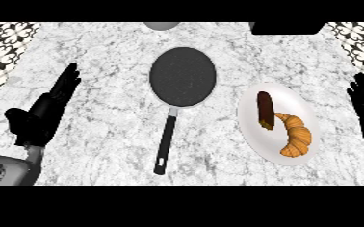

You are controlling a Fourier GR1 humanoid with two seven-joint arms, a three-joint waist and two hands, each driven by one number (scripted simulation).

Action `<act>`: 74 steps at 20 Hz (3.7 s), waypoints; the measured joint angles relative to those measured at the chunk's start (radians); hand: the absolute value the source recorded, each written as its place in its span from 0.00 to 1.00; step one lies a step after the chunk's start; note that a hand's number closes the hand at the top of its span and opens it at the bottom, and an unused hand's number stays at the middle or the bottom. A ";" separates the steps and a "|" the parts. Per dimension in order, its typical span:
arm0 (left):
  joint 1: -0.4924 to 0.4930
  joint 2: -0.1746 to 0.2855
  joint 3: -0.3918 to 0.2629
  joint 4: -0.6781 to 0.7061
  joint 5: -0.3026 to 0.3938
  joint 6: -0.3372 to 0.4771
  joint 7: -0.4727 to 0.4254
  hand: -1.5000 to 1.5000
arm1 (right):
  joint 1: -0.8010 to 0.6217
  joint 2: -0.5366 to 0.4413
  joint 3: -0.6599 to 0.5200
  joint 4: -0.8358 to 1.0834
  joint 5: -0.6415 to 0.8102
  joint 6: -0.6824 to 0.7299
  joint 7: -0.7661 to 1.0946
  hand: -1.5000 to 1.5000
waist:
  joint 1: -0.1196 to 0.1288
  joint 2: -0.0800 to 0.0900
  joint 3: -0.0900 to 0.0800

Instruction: Pick the croissant from the plate and place it in the pan

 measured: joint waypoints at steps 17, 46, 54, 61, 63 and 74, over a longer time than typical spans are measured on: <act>0.167 -0.028 -0.041 -0.022 -0.141 0.116 0.069 0.50 | 0.172 -0.073 -0.023 -0.118 0.227 -0.363 0.430 0.00 | -0.003 0.007 0.001; 0.184 -0.093 -0.011 -0.086 -0.229 0.073 0.123 0.50 | -0.314 -0.238 0.260 -0.084 0.127 0.306 1.078 0.00 | 0.035 0.017 0.005; 0.181 -0.097 0.011 -0.077 -0.234 0.049 0.124 0.50 | -0.390 -0.210 0.355 0.023 0.087 0.370 1.119 0.00 | 0.035 0.016 0.005; 0.191 -0.134 0.003 -0.084 -0.270 0.062 0.130 0.50 | -0.446 -0.166 0.403 0.078 0.068 0.391 1.138 0.00 | 0.030 0.015 0.005; 0.178 -0.136 0.007 -0.085 -0.273 0.058 0.145 0.50 | -0.463 -0.153 0.423 0.115 0.075 0.395 1.139 0.00 | 0.030 0.016 0.005; 0.195 -0.148 0.033 -0.092 -0.291 0.041 0.149 0.50 | -0.453 -0.123 0.488 0.179 0.081 0.399 1.151 0.00 | 0.023 0.013 0.005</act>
